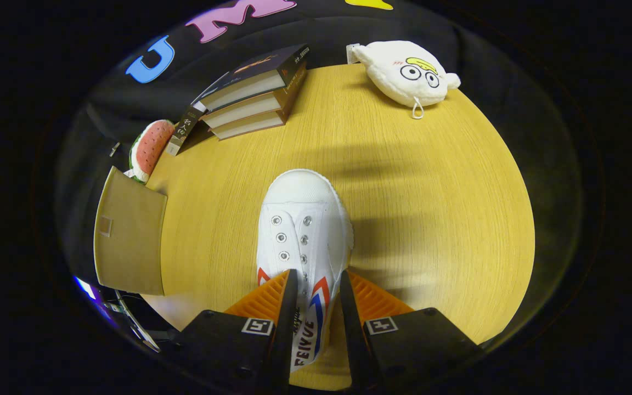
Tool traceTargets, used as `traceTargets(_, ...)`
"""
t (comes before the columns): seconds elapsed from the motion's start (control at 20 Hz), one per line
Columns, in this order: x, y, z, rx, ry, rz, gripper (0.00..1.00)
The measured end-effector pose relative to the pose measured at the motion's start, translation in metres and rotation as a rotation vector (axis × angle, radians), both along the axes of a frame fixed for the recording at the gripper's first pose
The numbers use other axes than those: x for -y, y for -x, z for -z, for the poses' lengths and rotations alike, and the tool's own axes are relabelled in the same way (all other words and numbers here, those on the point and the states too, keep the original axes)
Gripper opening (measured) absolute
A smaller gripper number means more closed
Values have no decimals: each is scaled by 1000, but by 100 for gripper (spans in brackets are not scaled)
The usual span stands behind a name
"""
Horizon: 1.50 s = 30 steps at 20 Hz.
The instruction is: Open the storage box then place both shoes into the box .Put the left shoe in first, then the right shoe, with the right side of both shoes facing outward in a uniform manner.
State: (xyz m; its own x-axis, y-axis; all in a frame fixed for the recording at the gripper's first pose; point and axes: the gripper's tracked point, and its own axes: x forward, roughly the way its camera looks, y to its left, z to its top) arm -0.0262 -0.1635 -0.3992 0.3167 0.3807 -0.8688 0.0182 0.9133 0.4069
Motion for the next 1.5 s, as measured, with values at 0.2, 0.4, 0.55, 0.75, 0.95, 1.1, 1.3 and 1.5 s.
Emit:
traceTargets(0.2, 5, -2, -2, -48, -74, 77, 14)
traceTargets(0.4, 5, -1, -5, -98, -191, 178, 6)
traceTargets(0.55, 3, 1, -12, -115, -236, 229, 6)
traceTargets(0.75, -2, -1, -39, -101, -293, 267, 6)
traceTargets(0.95, -14, -5, -81, -92, -360, 287, 6)
traceTargets(1.1, -30, -7, -122, -76, -409, 278, 6)
traceTargets(1.3, -67, -14, -175, -27, -444, 242, 5)
traceTargets(1.5, -129, -20, -224, 20, -479, 183, 5)
